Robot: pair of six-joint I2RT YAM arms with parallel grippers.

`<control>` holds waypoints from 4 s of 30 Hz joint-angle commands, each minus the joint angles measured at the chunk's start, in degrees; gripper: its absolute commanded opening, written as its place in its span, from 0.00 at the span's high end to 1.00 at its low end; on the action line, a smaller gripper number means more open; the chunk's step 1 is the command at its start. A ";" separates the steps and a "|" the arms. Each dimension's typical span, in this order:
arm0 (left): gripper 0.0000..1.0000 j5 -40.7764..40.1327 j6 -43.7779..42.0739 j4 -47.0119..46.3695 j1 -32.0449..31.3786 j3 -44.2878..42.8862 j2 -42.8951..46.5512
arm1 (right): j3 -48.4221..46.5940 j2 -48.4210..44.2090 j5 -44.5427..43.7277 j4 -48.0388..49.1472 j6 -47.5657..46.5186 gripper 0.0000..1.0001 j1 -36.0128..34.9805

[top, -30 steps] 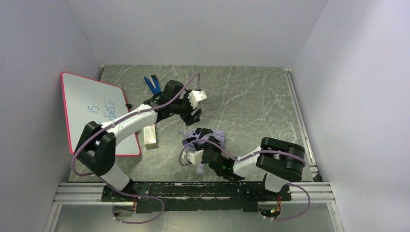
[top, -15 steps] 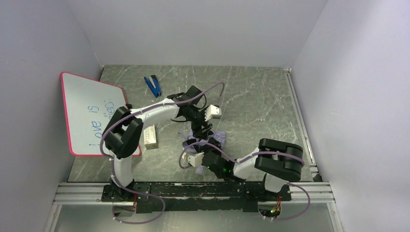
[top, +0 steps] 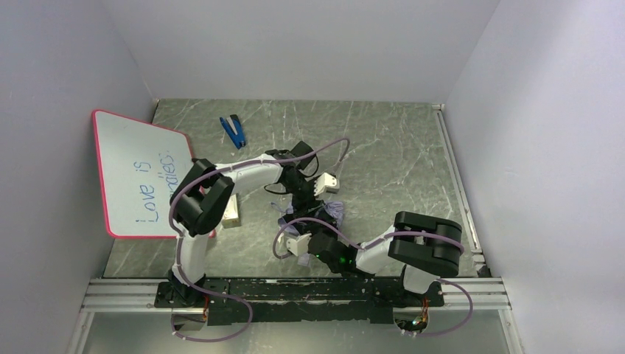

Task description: Put away the umbrella

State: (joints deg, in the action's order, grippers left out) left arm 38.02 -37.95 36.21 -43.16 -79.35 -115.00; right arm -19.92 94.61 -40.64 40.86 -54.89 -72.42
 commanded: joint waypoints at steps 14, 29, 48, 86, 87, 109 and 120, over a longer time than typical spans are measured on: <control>0.84 -8.66 -0.86 1.40 -1.73 -0.01 -6.44 | 2.50 -2.05 1.82 -7.66 3.78 0.63 -0.96; 0.95 -15.64 0.19 -0.46 -1.37 2.43 -5.17 | 1.46 -31.75 2.45 -24.07 12.02 0.32 -2.47; 0.95 -20.54 5.78 -0.55 2.66 0.97 -8.52 | 0.14 -43.71 22.52 -27.39 21.65 0.37 -7.20; 0.95 -21.68 5.52 -2.98 3.03 2.44 -6.99 | -14.47 -9.94 5.70 -22.46 32.24 1.00 -6.98; 0.95 -21.74 5.52 -3.06 3.07 2.48 -6.93 | -14.23 -11.59 5.85 -24.42 34.40 1.00 -7.02; 0.95 -23.16 6.53 -4.21 3.61 2.82 -6.05 | -19.43 -22.70 17.22 -59.50 81.77 1.00 7.72; 0.95 -23.95 7.10 -4.99 3.89 3.14 -5.59 | -15.85 -26.10 24.35 -62.00 95.77 1.00 17.25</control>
State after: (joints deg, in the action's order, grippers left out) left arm 33.04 -27.66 31.62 -42.41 -79.44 -116.14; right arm -38.06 70.91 -18.31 -16.03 33.76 -57.01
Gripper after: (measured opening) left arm 0.353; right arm 0.008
